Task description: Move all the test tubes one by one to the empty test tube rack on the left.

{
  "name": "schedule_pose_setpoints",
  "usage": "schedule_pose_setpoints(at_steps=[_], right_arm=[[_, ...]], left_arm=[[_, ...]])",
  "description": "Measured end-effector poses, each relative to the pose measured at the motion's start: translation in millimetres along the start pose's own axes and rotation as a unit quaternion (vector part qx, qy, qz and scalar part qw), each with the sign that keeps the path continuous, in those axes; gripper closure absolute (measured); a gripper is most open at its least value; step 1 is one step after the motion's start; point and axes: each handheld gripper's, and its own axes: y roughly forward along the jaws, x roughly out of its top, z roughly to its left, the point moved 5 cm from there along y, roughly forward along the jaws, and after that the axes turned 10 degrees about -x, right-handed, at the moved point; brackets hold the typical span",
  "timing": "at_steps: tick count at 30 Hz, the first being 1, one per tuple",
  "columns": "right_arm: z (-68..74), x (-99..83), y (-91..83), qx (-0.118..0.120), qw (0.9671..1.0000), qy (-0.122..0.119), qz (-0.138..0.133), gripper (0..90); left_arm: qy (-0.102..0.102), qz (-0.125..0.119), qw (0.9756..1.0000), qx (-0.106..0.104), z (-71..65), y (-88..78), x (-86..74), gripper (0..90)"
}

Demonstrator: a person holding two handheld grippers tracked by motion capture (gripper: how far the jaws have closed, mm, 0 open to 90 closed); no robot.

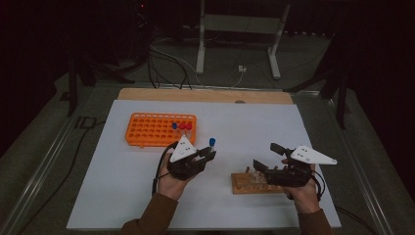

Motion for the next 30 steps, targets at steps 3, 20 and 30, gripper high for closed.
schedule_pose_setpoints(at_steps=[3, 20, 30], right_arm=[[-5.5, -4.8, -2.6, -0.008, 0.9999, 0.000, 0.008, 1.5], [-25.1, -15.9, -17.0, -0.042, 0.9990, 0.010, 0.012, 0.0], [-26.5, -14.8, -18.1, -0.045, 0.9989, 0.012, 0.005, 0.0]], left_arm=[[0.000, -0.002, 1.0000, 0.007, 3.6, -4.2, -0.5, 77.1], [-0.024, -0.021, 0.9964, 0.078, 45.9, -39.0, -7.1, 77.0], [-0.036, -0.026, 0.9896, 0.137, 77.5, -51.6, -10.2, 77.0]])
